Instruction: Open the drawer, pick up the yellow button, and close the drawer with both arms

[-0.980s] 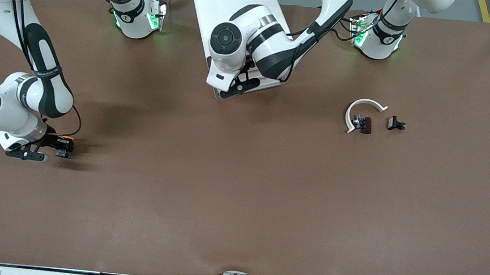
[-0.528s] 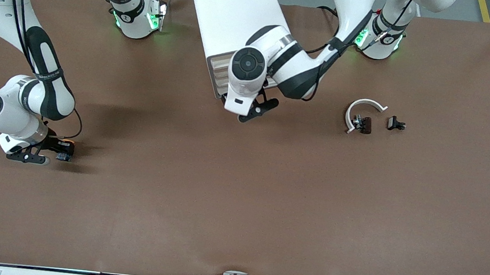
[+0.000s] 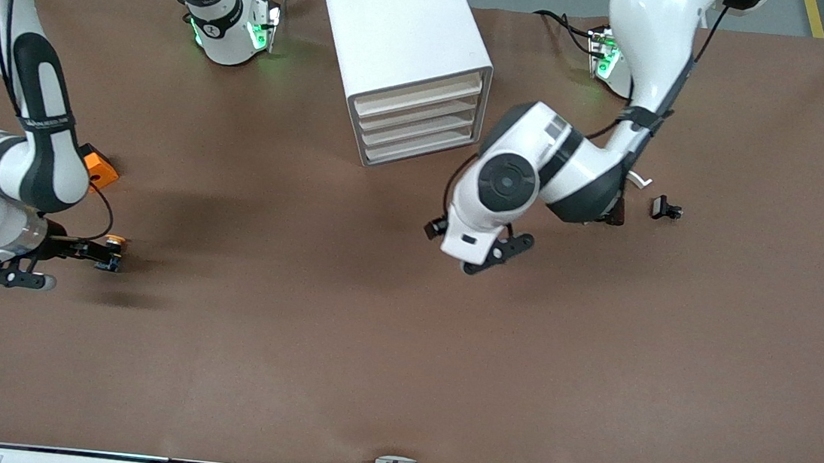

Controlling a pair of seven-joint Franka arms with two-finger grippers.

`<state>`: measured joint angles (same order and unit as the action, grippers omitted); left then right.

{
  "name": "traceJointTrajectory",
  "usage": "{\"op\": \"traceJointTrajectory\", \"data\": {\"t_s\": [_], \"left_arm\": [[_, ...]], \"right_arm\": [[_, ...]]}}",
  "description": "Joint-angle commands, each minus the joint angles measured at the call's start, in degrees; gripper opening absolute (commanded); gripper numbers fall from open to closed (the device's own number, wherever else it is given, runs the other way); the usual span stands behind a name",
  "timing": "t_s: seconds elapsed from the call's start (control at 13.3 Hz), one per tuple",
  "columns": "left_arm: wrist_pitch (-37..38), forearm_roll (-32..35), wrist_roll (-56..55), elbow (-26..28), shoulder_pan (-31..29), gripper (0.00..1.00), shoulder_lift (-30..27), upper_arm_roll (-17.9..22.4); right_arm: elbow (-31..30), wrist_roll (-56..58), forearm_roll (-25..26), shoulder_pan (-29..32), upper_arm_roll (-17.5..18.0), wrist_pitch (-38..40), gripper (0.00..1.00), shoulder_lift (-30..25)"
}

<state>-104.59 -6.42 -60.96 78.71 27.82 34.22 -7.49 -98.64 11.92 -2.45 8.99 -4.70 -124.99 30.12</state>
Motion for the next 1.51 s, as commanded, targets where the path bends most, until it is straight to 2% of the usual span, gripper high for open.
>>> {"op": "traceJointTrajectory", "data": {"t_s": [0.0, 0.3, 0.53, 0.83, 1.13, 1.43], "left_arm": [[-0.44, 1.41, 8.02, 4.69, -5.39, 1.0, -4.5, -0.42], [1.48, 1.76, 30.5, 11.72, -16.46, 1.0, -12.14, -0.42], [6.22, 2.29, 44.83, 12.08, -25.77, 1.0, -16.54, -0.59], [7.47, 3.25, 56.9, 14.27, -34.4, 1.0, -23.04, -0.51], [6.69, 4.92, 62.01, 19.45, -37.49, 1.0, -30.86, -0.68], [6.77, 4.92, 61.49, 18.6, -37.58, 1.0, -35.62, -0.42]], "right_arm": [[3.97, 0.56, -0.36, 1.02, 0.65, 8.77, 1.0, -3.21], [10.39, -1.62, -0.01, 0.5, 0.74, 24.94, 1.0, -7.61], [11.01, -4.96, 2.79, -2.65, 1.0, 32.25, 1.0, -14.19], [10.66, -4.45, 4.39, -4.42, 1.09, 35.07, 1.0, -20.53], [10.57, -6.73, 4.47, -8.81, 1.27, 32.45, 1.0, -20.8], [11.8, -6.29, 3.6, -3.48, 1.18, 32.44, 1.0, -21.06]]}}
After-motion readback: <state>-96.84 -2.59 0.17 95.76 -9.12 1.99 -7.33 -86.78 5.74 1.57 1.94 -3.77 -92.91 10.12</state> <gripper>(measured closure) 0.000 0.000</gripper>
